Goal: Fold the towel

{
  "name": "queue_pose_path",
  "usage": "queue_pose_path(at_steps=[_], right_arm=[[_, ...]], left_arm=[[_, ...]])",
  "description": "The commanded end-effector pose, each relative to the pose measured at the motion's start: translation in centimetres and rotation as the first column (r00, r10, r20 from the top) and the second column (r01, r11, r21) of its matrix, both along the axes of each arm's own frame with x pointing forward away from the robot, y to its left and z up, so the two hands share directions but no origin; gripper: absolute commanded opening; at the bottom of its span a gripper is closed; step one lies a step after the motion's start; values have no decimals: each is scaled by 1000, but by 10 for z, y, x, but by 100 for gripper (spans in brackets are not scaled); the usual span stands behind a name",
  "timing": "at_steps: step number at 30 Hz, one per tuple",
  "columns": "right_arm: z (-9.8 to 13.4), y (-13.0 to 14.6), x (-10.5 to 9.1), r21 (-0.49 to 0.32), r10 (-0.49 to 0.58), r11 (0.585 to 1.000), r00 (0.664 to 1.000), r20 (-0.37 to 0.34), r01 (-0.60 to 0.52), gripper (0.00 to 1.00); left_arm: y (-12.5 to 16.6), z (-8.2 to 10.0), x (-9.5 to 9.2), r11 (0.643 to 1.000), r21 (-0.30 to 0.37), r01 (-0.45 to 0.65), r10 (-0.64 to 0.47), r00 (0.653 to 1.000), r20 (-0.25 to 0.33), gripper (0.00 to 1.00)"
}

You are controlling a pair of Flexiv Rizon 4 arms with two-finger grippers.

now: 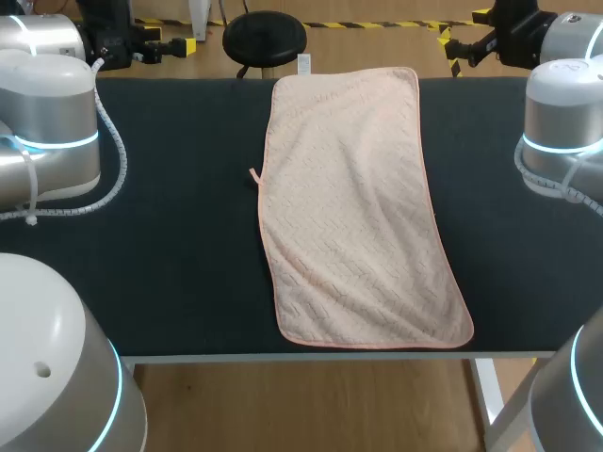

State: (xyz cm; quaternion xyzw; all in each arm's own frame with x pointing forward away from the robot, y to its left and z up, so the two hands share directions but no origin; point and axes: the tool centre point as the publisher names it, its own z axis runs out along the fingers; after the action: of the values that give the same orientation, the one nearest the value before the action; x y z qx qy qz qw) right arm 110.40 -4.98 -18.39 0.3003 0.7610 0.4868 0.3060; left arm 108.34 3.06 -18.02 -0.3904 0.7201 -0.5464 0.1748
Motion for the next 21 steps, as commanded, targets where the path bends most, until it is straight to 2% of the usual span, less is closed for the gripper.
queue_pose_path(at_steps=[1, 15, 17, 18, 20, 21], right_arm=[[0, 0, 0, 0, 1, 1000, 1000, 1, -1, 100], [0, 0, 0, 0, 1, 1000, 1000, 1, -1, 100], [-5, 5, 4, -164, 69, 984, 998, -8, -69, 100], [-7, 9, 5, -295, 101, 950, 995, -4, -98, 100], [-8, 18, 5, -508, 178, 845, 984, -25, -166, 100], [-10, 22, 5, -602, 221, 773, 974, -37, -199, 100]], left_arm=[[0, -1, 0, 1000, -1, -3, 3, 1000, 4, 100], [0, -1, 0, 1000, -1, -3, 3, 1000, 4, 100], [-5, -4, 2, 994, 68, 81, -81, 997, -5, 100], [-9, -5, 5, 982, 138, 133, -130, 991, -32, 100], [-18, -11, 10, 918, 304, 254, -228, 966, -118, 100], [-23, -14, 12, 864, 391, 317, -279, 948, -153, 100]])
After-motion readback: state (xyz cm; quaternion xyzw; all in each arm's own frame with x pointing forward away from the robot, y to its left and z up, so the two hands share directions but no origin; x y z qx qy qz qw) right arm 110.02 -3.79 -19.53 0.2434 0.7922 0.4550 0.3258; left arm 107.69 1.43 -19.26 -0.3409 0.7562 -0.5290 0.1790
